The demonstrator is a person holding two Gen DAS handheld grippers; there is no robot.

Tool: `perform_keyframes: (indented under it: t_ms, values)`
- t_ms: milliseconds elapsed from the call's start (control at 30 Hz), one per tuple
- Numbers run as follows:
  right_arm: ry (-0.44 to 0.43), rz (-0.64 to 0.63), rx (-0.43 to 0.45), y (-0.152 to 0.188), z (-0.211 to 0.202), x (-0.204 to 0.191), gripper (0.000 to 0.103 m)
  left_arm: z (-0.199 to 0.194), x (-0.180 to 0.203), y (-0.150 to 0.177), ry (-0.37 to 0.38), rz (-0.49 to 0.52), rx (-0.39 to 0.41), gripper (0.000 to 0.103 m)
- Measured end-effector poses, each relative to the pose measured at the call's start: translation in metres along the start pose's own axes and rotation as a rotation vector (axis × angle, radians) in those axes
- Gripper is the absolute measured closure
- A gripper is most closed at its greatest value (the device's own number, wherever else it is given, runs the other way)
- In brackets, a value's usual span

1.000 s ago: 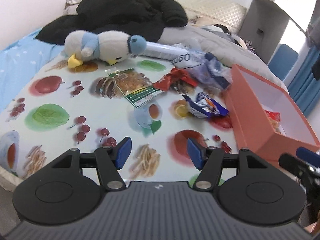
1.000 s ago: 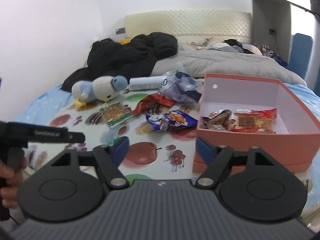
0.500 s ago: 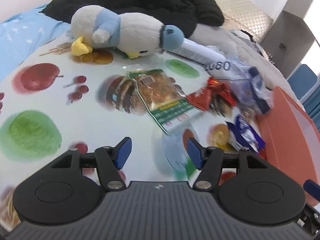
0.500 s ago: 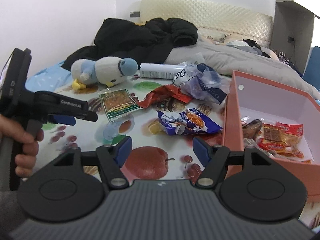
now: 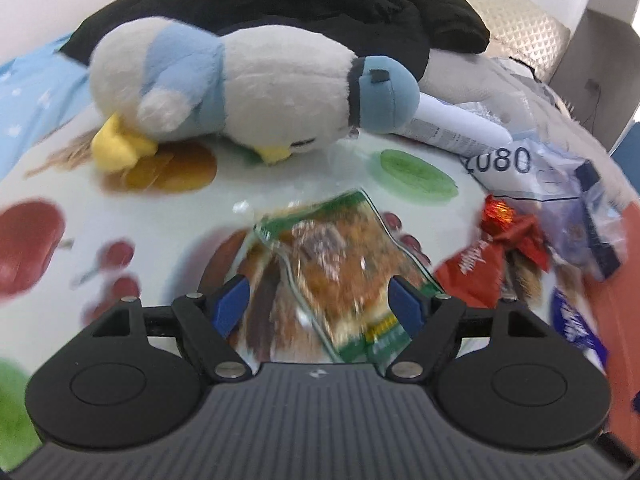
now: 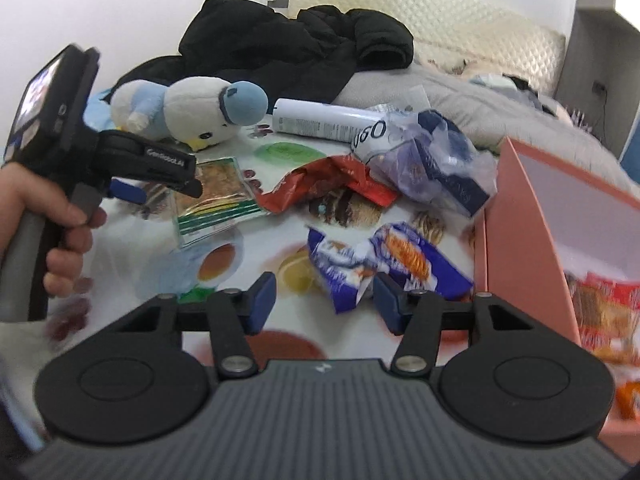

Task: Organize snacks
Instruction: 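Grasp the blue chip bag with the right tool while the left grasps the green-labelled packet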

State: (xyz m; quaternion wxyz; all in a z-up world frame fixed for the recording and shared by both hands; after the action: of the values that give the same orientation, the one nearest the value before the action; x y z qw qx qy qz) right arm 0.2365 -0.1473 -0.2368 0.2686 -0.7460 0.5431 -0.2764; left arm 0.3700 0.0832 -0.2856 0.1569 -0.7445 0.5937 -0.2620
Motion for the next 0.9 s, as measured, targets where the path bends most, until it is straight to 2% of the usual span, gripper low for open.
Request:
perform_keyframes:
  t_ms: [133, 400, 500, 533, 600, 633, 900]
  values:
    - [0.013, -0.071, 0.001, -0.011, 0.019, -0.002, 0.047, 0.015, 0.008, -0.013, -0.058, 0.058, -0.003, 0.022]
    - [0.094, -0.185, -0.016, -0.025, 0.055, -0.012, 0.047, 0.027, 0.008, -0.026, -0.044, 0.088, -0.023, 0.021]
    - [0.086, -0.186, -0.048, -0.025, 0.063, -0.011, 0.048, 0.025, 0.008, -0.024, -0.038, 0.112, -0.026, 0.024]
    - [0.083, -0.182, -0.049, -0.024, 0.062, -0.010, 0.056, 0.024, 0.006, -0.024, -0.029, 0.108, -0.029, 0.027]
    - [0.100, -0.184, -0.046, -0.024, 0.060, -0.011, 0.057, 0.021, 0.003, -0.023, -0.009, 0.103, -0.035, 0.039]
    - [0.093, -0.178, -0.050, -0.023, 0.059, -0.010, 0.059, 0.019, 0.002, -0.022, 0.027, 0.090, -0.042, 0.050]
    - [0.094, -0.194, -0.048, -0.011, 0.038, -0.016, 0.066, 0.008, 0.004, -0.006, 0.067, 0.068, -0.058, 0.068]
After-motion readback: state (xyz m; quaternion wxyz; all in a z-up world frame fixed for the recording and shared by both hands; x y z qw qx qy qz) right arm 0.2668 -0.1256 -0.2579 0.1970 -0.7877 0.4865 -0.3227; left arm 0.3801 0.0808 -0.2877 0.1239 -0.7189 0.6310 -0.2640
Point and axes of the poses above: each gripper's, at about its wrist camera, not at the fingertips, and z roughly the way its jaws point, x to its right, y to its underside, the point moved 3 cm from there along z, roughly the way its jaws point, and after that the axes turned 9 degrees about -x, right-handed, at the moved point
